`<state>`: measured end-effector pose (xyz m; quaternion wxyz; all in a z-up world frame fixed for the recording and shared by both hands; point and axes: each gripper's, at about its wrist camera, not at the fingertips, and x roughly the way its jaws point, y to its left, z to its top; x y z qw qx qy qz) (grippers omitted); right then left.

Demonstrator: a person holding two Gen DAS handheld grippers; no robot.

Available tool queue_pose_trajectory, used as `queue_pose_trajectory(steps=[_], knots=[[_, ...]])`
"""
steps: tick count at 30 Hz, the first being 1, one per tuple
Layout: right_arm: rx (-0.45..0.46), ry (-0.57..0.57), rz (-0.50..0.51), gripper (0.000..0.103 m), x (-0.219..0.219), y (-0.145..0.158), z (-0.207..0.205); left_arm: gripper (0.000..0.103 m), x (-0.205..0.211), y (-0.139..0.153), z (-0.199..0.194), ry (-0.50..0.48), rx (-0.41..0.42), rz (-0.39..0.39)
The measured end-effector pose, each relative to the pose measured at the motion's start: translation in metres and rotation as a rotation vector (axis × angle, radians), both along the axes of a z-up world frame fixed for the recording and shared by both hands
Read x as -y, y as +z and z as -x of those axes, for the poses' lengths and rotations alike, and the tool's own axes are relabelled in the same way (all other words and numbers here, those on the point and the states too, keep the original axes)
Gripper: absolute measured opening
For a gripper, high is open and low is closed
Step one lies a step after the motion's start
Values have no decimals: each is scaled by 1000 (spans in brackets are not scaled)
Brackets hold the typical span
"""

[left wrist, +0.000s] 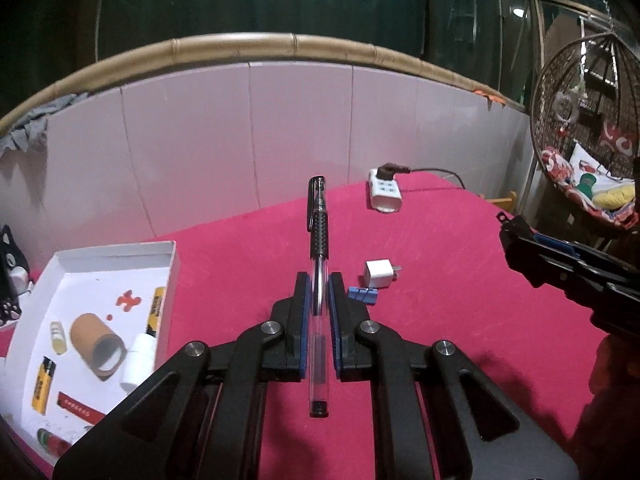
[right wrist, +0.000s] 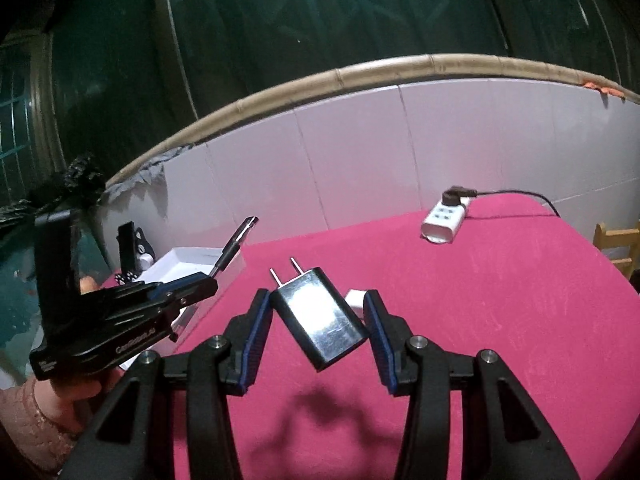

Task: Organize rigid objects
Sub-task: 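Lift and carry the pen and black charger over the tray with both grippers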

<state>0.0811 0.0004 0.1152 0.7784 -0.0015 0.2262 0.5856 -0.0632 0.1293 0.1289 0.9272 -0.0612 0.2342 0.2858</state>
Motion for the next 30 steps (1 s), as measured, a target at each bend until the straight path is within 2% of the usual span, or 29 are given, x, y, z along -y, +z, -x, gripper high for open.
queue_pose_trajectory(steps=[7, 30], knots=[[27, 27, -21, 47, 0, 16, 17, 8, 2, 15, 20, 16, 45, -9], [87, 119, -34, 47, -26, 40, 58, 8, -14, 25, 74, 103, 114, -4]])
